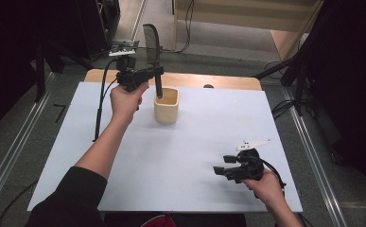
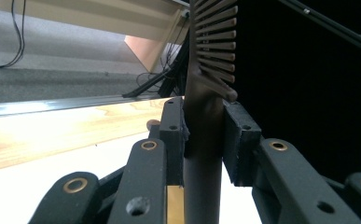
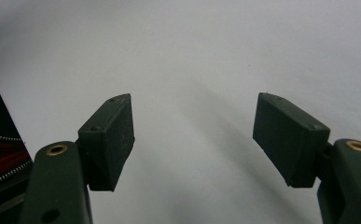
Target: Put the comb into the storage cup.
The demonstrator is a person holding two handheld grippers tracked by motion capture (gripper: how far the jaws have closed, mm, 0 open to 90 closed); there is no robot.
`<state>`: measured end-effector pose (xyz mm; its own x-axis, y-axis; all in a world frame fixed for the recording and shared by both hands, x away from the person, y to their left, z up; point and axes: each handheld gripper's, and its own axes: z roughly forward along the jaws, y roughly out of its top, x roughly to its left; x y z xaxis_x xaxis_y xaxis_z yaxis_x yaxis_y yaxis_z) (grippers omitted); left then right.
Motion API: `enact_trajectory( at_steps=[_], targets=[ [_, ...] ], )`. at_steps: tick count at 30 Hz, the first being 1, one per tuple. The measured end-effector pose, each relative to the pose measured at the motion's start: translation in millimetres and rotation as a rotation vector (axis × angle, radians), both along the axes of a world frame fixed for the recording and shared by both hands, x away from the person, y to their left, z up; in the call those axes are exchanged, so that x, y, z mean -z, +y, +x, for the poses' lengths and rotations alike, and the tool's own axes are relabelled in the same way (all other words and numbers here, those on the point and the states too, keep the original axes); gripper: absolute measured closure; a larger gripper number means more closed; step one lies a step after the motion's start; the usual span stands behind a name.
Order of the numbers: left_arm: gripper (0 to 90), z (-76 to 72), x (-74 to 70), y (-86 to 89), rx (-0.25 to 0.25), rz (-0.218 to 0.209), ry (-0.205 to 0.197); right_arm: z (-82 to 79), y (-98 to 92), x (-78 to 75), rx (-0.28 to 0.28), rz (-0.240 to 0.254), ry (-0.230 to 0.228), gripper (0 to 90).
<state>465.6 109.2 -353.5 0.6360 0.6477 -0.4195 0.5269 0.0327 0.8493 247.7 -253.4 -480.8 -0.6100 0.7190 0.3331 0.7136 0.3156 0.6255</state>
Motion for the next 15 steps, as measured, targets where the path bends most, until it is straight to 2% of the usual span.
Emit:
enact_trajectory(
  at_steps=[6, 10, 12, 15],
  targets=[
    [73.9, 6.5, 1.3, -8.9, -0.004, 0.025, -0.020, 0.4, -0.2, -0.2, 0.000, 0.003, -0.001, 27.3],
    [73.8, 9.7, 6.6, -14.6, -0.006, 0.021, -0.022, 0.7, 0.0, -0.6, -0.006, 0.007, -0.003, 27.3],
    [73.9, 9.5, 9.2, -19.4, -0.006, 0.047, -0.043, 0.8, 0.3, -0.8, -0.011, 0.020, -0.002, 27.3],
    [73.8, 11.5, 14.3, -24.2, -0.004, 0.055, -0.042, 0.7, 0.6, -0.9, -0.013, 0.021, 0.000, 27.3]
  ],
)
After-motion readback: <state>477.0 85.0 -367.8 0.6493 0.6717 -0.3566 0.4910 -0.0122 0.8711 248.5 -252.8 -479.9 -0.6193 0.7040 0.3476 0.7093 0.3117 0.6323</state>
